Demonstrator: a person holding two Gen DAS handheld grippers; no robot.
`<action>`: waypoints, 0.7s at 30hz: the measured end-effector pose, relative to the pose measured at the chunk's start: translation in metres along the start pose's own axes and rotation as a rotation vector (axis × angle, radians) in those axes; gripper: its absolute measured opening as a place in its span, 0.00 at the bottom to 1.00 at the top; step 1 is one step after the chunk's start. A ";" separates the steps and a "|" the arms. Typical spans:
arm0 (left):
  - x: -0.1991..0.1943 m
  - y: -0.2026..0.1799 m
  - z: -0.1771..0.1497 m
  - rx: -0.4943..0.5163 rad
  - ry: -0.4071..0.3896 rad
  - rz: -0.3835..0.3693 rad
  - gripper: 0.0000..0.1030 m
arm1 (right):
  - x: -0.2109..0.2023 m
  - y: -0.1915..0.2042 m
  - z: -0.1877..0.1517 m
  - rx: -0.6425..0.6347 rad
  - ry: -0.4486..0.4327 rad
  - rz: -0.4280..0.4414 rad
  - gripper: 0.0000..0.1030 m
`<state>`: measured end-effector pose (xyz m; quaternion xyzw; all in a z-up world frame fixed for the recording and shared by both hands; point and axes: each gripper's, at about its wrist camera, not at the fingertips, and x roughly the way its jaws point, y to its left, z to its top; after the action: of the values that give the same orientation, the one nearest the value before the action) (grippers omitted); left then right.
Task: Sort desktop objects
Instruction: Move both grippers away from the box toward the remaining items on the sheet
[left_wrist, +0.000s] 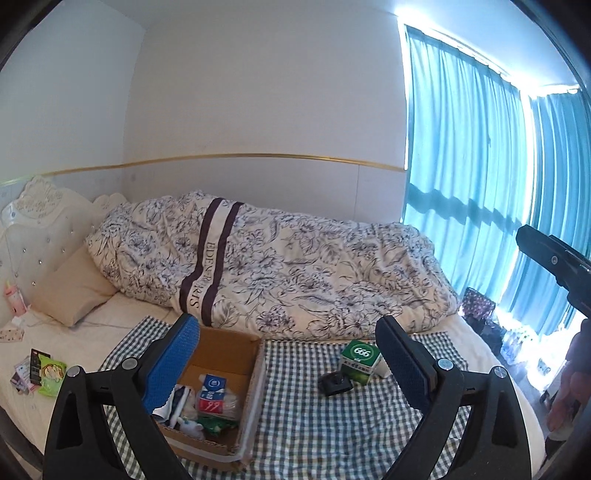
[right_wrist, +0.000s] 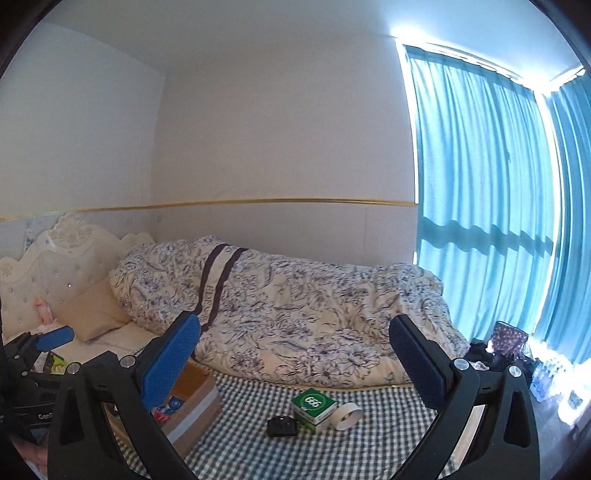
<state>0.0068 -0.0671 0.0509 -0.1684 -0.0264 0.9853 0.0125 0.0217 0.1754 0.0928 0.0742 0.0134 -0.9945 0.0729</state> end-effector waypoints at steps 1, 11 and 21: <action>-0.001 -0.004 0.000 0.005 -0.001 -0.003 0.96 | -0.002 -0.005 0.000 0.003 -0.003 -0.008 1.00; 0.010 -0.040 -0.004 0.048 0.017 -0.030 0.98 | -0.009 -0.064 -0.005 0.073 0.002 -0.077 1.00; 0.049 -0.064 -0.025 0.065 0.066 -0.033 1.00 | 0.025 -0.108 -0.037 0.138 0.073 -0.096 1.00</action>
<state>-0.0302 -0.0008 0.0150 -0.1998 0.0033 0.9792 0.0351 -0.0131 0.2801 0.0542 0.1144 -0.0490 -0.9920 0.0191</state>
